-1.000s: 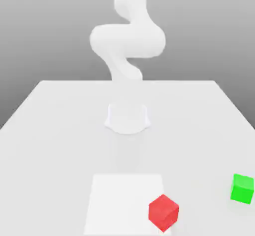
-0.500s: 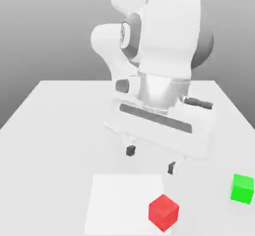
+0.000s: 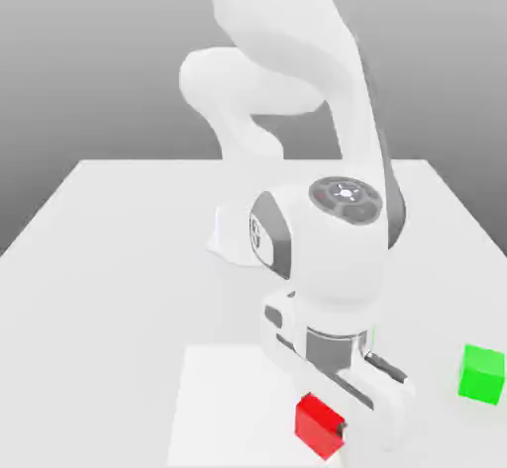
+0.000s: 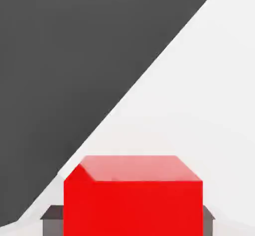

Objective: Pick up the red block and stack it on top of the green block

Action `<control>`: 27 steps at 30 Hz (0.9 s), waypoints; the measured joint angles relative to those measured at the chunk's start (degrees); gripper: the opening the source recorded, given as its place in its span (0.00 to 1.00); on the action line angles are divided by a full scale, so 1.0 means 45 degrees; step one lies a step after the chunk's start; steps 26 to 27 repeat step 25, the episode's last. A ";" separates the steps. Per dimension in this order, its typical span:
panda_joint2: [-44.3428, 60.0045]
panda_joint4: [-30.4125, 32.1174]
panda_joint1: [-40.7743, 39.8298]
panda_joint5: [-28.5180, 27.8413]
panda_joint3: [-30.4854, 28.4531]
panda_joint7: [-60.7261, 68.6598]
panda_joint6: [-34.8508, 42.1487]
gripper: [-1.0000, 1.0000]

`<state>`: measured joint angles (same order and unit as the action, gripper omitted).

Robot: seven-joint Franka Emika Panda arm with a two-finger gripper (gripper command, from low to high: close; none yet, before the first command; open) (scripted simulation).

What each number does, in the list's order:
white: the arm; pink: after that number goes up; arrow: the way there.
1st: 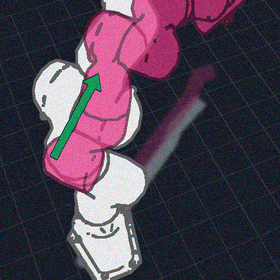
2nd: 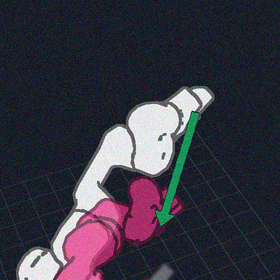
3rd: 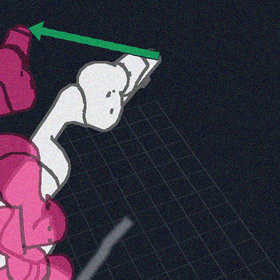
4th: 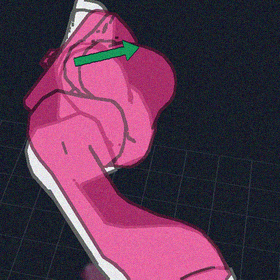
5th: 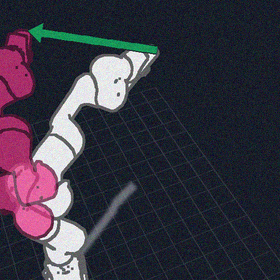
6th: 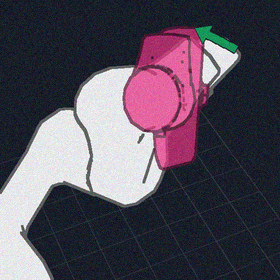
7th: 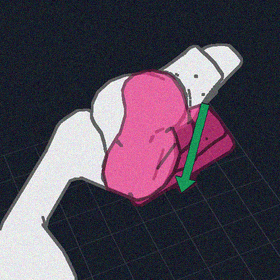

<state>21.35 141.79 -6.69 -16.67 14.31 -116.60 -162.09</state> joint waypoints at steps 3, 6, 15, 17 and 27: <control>-0.0209 0.0038 -0.0132 0.0147 0.0164 0.0098 0.0167 0.00; -0.1386 0.0257 -0.0506 0.1135 0.0736 0.0822 0.1076 0.00; -0.2773 -0.0054 0.2429 0.1860 0.3340 -0.2190 0.2866 0.00; -0.2493 -0.0190 0.3088 0.1480 0.3568 -0.3082 0.2782 0.00; -0.0741 -0.0381 0.4248 -0.0381 0.2398 -0.4621 0.1442 1.00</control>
